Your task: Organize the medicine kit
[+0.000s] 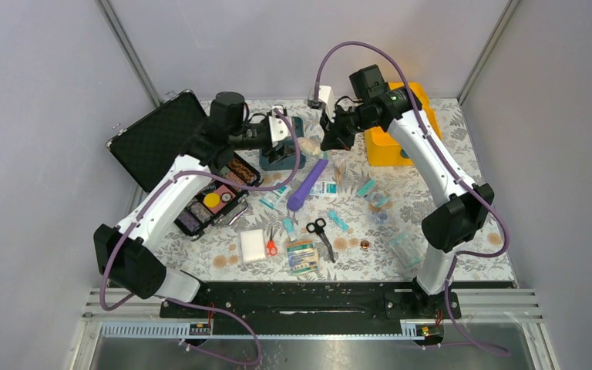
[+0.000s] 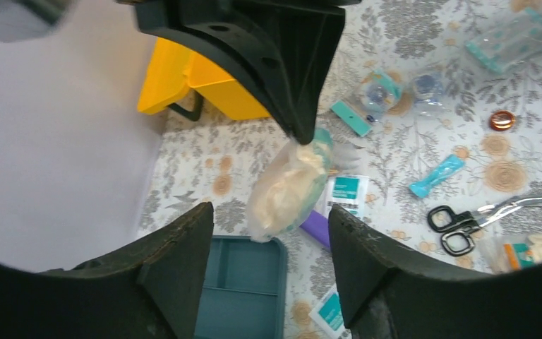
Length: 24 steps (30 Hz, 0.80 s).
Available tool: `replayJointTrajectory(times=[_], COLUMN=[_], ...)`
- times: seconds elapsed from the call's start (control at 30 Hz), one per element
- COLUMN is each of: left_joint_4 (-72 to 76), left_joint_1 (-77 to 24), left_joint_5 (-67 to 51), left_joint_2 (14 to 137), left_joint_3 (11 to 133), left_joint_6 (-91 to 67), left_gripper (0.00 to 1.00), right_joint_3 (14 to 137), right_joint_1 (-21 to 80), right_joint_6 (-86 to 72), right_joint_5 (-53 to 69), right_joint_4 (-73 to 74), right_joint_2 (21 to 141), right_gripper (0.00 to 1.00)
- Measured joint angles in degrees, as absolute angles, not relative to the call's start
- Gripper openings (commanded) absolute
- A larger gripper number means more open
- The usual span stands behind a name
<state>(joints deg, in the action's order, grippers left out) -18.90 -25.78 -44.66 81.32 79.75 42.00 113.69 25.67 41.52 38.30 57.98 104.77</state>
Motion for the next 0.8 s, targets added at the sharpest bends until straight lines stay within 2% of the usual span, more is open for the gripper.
replayJointTrajectory(times=[0.2, 0.3, 0.37, 0.63, 0.73, 0.77, 0.8], left_joint_4=[-22.85, -24.18, -24.62, -25.41, -25.63, -25.58, -25.69], left_joint_1=[-26.35, -26.35, -26.35, -26.48, -26.72, -26.79, -26.83], left_joint_5=[-45.84, -45.43, -44.88, -42.22, -41.85, -41.82, -41.65], left_joint_2=[84.05, 84.75, 84.82, 84.58, 84.27, 84.18, 83.99], left_joint_3=[80.36, 80.51, 80.51, 79.7, 78.89, 78.74, 78.59], left_joint_6=[43.62, 44.88, 45.69, 48.34, 48.47, 48.45, 48.45], left_gripper=[0.39, 0.12, 0.0, 0.0, 0.0, 0.0, 0.0], right_joint_3=[114.48, 114.48, 114.48, 113.4, 111.83, 111.46, 111.02], right_joint_1=[26.83, 26.89, 26.94, 26.98, 27.14, 27.18, 27.27], right_joint_6=[40.4, 40.18, 40.21, 40.6, 40.64, 40.42, 40.27], right_joint_5=[38.74, 38.74, 38.72, 38.54, 38.06, 37.89, 37.3], right_joint_4=[57.95, 58.0, 58.0, 57.98, 57.71, 57.74, 57.63], right_joint_2=[104.77, 104.75, 104.75, 103.18, 101.38, 100.99, 100.57], right_gripper=[0.0, 0.0, 0.0, 0.0, 0.2, 0.31, 0.49])
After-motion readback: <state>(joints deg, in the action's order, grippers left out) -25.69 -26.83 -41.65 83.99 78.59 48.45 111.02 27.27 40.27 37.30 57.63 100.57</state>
